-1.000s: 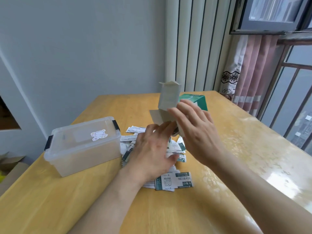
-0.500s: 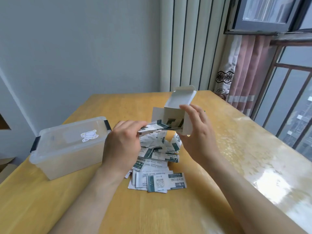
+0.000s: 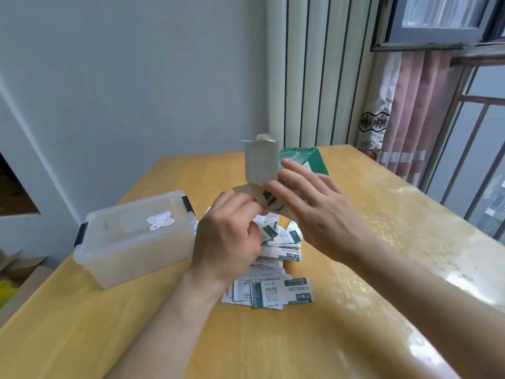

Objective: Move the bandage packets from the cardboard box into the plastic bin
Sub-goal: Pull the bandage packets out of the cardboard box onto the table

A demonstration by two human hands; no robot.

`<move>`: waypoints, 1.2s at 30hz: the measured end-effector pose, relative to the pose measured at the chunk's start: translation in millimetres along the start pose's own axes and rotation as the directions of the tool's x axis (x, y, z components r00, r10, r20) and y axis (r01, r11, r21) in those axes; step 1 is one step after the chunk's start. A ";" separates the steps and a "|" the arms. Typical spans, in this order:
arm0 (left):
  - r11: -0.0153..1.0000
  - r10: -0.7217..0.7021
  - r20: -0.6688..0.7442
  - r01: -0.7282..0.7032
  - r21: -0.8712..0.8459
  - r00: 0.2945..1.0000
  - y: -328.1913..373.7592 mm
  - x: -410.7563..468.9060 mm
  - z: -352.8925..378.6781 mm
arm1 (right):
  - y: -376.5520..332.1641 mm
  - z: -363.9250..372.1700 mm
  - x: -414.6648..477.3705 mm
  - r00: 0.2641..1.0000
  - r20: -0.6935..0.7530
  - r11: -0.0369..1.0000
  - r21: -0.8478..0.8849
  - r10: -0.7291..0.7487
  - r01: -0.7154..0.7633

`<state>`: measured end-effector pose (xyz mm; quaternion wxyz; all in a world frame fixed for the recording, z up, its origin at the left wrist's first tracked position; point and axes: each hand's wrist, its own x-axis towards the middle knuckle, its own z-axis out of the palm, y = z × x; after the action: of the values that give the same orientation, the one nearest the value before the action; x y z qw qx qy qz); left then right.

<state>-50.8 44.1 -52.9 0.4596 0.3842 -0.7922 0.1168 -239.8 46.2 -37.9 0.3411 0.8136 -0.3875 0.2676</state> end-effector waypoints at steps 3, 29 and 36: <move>0.988 -0.155 -0.035 0.155 0.007 0.987 -9.2 -0.6 -1.6 | 2.1 -4.7 9.3 0.975 0.121 0.969 -0.144 -0.186 0.203; 0.963 -0.250 0.743 0.237 0.126 0.621 -20.5 -23.5 23.4 | 21.6 2.2 11.9 0.838 -0.150 0.828 0.315 0.525 -0.463; 0.966 -0.189 0.522 0.252 -0.053 0.832 -12.9 -15.8 23.6 | 40.1 23.8 -19.8 0.376 -0.019 0.327 0.537 0.926 -0.778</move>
<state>-52.2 30.6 -81.0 0.2649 0.4619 -0.8415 -0.0911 -279.3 18.2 -52.7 0.0082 0.4758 -0.6270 0.6168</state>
